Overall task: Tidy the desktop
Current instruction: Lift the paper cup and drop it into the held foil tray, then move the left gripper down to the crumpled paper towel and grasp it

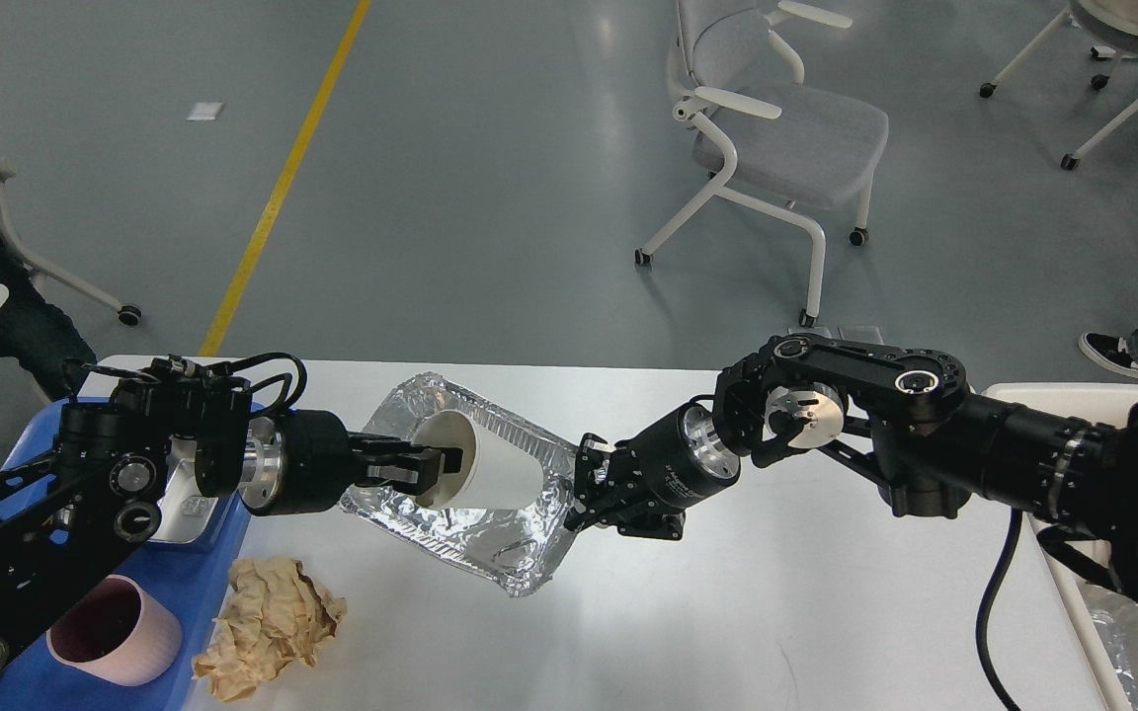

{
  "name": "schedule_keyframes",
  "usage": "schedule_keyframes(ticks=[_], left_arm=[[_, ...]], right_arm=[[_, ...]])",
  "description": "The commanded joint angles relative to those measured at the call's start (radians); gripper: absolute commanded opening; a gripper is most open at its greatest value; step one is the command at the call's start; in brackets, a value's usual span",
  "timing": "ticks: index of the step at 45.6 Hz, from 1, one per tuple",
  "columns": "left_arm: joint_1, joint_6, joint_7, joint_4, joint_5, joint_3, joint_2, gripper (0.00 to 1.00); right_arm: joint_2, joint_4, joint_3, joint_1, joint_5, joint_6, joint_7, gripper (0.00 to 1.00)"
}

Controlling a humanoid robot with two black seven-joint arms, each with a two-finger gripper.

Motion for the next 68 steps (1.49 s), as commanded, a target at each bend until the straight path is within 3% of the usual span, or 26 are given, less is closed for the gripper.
schedule_keyframes(ticks=[1, 35, 44, 49, 58, 68], left_arm=[[0.000, 0.003, 0.025, 0.006, -0.002, 0.000, -0.024, 0.69], [0.003, 0.037, 0.022, 0.005, -0.011, -0.044, -0.123, 0.74], [0.003, 0.026, 0.022, -0.001, -0.077, -0.124, -0.103, 0.74], [0.006, 0.017, 0.025, -0.014, -0.139, -0.176, -0.029, 0.75], [0.043, 0.005, 0.024, -0.034, -0.259, -0.202, 0.224, 0.75], [0.179, 0.083, 0.024, -0.047, -0.279, -0.256, 0.382, 0.75]], right_arm=[[-0.002, 0.002, 0.002, 0.000, 0.000, 0.000, 0.000, 0.00], [-0.005, 0.002, 0.000, -0.003, 0.000, 0.000, 0.001, 0.00], [-0.006, -0.001, 0.000, -0.009, 0.000, 0.000, 0.001, 0.00], [-0.005, -0.001, 0.000, -0.012, 0.000, 0.000, 0.001, 0.00], [-0.009, 0.000, -0.002, -0.014, 0.000, 0.000, 0.000, 0.00], [-0.008, 0.002, -0.002, -0.015, 0.000, 0.000, 0.001, 0.00]])
